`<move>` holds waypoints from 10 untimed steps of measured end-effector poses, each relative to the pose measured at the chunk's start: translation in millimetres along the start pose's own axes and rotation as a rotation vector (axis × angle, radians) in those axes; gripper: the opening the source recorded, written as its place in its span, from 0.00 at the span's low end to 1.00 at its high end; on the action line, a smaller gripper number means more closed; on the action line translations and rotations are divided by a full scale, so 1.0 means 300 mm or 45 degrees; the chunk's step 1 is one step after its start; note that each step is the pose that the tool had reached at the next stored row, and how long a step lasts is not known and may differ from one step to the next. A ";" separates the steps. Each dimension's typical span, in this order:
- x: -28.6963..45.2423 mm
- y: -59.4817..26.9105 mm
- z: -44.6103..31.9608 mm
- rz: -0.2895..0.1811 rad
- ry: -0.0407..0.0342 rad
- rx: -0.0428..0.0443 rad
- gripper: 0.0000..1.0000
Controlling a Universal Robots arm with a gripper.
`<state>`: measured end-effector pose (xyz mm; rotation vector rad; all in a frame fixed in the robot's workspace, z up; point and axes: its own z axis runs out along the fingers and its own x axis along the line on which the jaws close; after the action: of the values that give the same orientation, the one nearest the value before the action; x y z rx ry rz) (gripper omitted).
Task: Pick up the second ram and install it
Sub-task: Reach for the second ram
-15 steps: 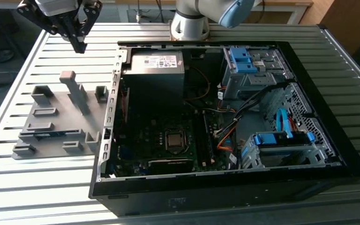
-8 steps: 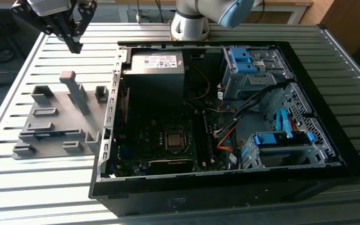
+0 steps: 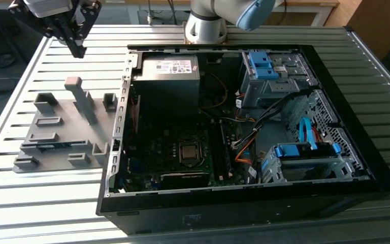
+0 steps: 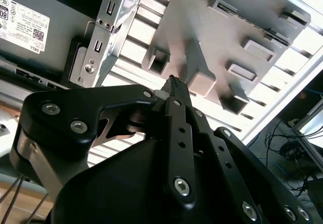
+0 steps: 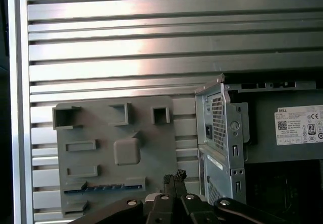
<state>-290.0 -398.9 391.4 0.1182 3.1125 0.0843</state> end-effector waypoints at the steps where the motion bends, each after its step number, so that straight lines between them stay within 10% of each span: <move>1: 0.002 0.000 0.000 0.000 0.0000 0.000 0.11; 10: 0.029 -0.002 0.000 0.000 0.0000 0.000 0.11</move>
<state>-298.7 -398.9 391.2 0.1182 3.1125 0.0844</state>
